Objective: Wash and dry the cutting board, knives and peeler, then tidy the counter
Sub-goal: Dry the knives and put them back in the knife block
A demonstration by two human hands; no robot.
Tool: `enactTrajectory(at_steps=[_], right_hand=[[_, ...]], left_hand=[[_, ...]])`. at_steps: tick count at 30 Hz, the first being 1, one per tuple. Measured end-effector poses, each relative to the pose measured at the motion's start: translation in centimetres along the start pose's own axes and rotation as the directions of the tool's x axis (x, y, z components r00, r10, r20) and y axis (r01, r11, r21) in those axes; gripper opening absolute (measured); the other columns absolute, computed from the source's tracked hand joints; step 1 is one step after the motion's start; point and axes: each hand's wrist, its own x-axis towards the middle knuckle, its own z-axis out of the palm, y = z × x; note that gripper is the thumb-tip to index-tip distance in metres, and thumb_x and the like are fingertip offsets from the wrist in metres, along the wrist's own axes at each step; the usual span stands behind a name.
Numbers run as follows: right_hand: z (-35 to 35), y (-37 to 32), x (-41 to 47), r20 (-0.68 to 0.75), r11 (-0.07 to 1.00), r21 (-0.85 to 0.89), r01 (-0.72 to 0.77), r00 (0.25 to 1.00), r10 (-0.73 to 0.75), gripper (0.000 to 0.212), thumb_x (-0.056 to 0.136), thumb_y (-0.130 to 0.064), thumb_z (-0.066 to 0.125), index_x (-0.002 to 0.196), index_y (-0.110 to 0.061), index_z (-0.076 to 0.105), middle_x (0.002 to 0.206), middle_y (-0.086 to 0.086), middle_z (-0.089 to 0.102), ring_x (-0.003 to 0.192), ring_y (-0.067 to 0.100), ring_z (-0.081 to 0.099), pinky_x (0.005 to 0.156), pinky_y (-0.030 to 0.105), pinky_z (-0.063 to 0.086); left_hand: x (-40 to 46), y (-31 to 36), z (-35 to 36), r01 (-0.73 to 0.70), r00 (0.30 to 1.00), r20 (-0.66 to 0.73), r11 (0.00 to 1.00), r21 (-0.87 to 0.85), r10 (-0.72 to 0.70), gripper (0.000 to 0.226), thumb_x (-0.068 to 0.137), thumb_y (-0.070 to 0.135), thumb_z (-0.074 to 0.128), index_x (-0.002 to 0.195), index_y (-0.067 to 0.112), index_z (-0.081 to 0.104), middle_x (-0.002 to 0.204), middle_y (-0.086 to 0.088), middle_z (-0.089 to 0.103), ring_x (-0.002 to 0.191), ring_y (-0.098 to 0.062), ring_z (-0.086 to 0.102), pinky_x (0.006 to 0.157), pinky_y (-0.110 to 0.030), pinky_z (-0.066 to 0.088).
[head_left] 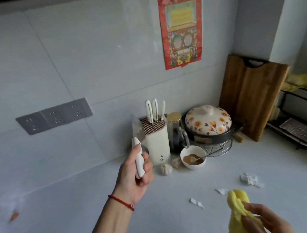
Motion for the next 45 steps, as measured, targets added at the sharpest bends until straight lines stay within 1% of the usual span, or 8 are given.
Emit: enactTrajectory(at_steps=[10, 14, 17, 21, 26, 31, 36, 45], right_hand=[[1.8, 0.0, 1.4, -0.107, 1.000, 0.006, -0.004, 0.994, 0.005, 0.022, 0.083, 0.014, 0.072, 0.087, -0.007, 0.076, 0.080, 0.006, 0.077, 0.076, 0.020, 0.072, 0.074, 0.007, 0.049], [1.3, -1.1, 1.9, -0.081, 0.996, -0.088, -0.019, 0.997, 0.012, 0.029, 0.078, 0.013, 0.077, 0.081, -0.016, 0.077, 0.069, 0.003, 0.074, 0.066, 0.010, 0.069, 0.067, 0.002, 0.046], [1.5, -2.6, 3.0, -0.033, 0.989, -0.146, -0.037, 0.999, 0.032, 0.030, 0.079, 0.002, 0.080, 0.084, -0.027, 0.077, 0.070, -0.005, 0.075, 0.067, 0.003, 0.069, 0.065, 0.008, 0.046], [3.3, -5.6, 4.9, 0.014, 0.986, -0.152, 0.070, 0.998, -0.069, 0.028, 0.085, -0.007, 0.078, 0.090, -0.035, 0.074, 0.079, -0.003, 0.076, 0.078, 0.014, 0.072, 0.071, 0.033, 0.056], [6.0, -10.7, 7.7, 0.097, 0.967, -0.133, 0.216, 0.974, -0.204, 0.018, 0.091, -0.018, 0.072, 0.101, -0.033, 0.073, 0.091, -0.010, 0.073, 0.075, 0.003, 0.068, 0.058, 0.016, 0.051], [8.2, -14.1, 9.7, 0.115, 0.944, -0.156, 0.291, 0.955, -0.275, 0.020, 0.092, -0.022, 0.070, 0.109, -0.032, 0.072, 0.103, -0.009, 0.072, 0.094, 0.014, 0.067, 0.078, 0.036, 0.058], [10.2, -15.6, 10.9, 0.101, 0.925, -0.178, 0.336, 0.941, -0.323, 0.020, 0.090, -0.021, 0.072, 0.106, -0.033, 0.073, 0.099, -0.014, 0.071, 0.089, 0.000, 0.063, 0.060, 0.006, 0.043], [12.1, -16.7, 11.9, 0.096, 0.924, -0.169, 0.344, 0.938, -0.332, 0.021, 0.091, -0.019, 0.070, 0.100, -0.037, 0.070, 0.098, -0.015, 0.068, 0.085, -0.008, 0.061, 0.056, 0.003, 0.043]], left_hand=[[5.6, 2.5, 1.1, 0.020, 1.000, -0.010, 0.999, 0.040, -0.020, 0.035, 0.103, 0.039, 0.047, 0.077, 0.017, 0.044, 0.057, -0.001, 0.035, 0.029, -0.008, 0.024, 0.032, -0.018, 0.014], [6.6, 2.6, 1.6, 0.032, 0.999, -0.030, 0.999, 0.033, -0.031, 0.034, 0.104, 0.038, 0.047, 0.078, 0.016, 0.045, 0.056, -0.001, 0.040, 0.030, -0.008, 0.026, 0.030, -0.016, 0.017], [7.1, 3.3, 2.3, 0.041, 0.998, -0.042, 0.999, 0.030, -0.040, 0.036, 0.104, 0.039, 0.046, 0.077, 0.015, 0.045, 0.053, -0.001, 0.043, 0.029, -0.008, 0.028, 0.030, -0.015, 0.018], [7.7, 4.8, 3.8, 0.066, 0.996, -0.058, 0.998, 0.011, -0.065, 0.036, 0.105, 0.036, 0.043, 0.076, 0.015, 0.045, 0.048, 0.001, 0.045, 0.029, -0.007, 0.034, 0.029, -0.014, 0.019], [9.2, 7.4, 5.6, 0.133, 0.991, -0.015, 0.983, 0.131, -0.132, 0.029, 0.103, 0.028, 0.039, 0.079, 0.012, 0.044, 0.055, -0.002, 0.045, 0.032, -0.007, 0.038, 0.028, -0.013, 0.023], [10.8, 11.0, 7.3, 0.181, 0.983, -0.019, 0.953, 0.241, -0.182, 0.021, 0.097, 0.017, 0.039, 0.079, 0.009, 0.045, 0.053, -0.009, 0.051, 0.035, -0.012, 0.047, 0.032, -0.013, 0.031], [12.4, 14.3, 8.9, 0.196, 0.980, -0.027, 0.926, 0.323, -0.198, 0.028, 0.099, 0.018, 0.040, 0.071, 0.016, 0.041, 0.052, -0.007, 0.051, 0.033, -0.010, 0.046, 0.030, -0.012, 0.029], [14.3, 18.0, 7.7, 0.364, 0.910, -0.063, 0.720, 0.590, -0.409, 0.044, 0.098, 0.031, 0.032, 0.057, 0.016, 0.039, 0.050, 0.003, 0.034, 0.028, -0.006, 0.026, 0.025, -0.016, 0.021]])
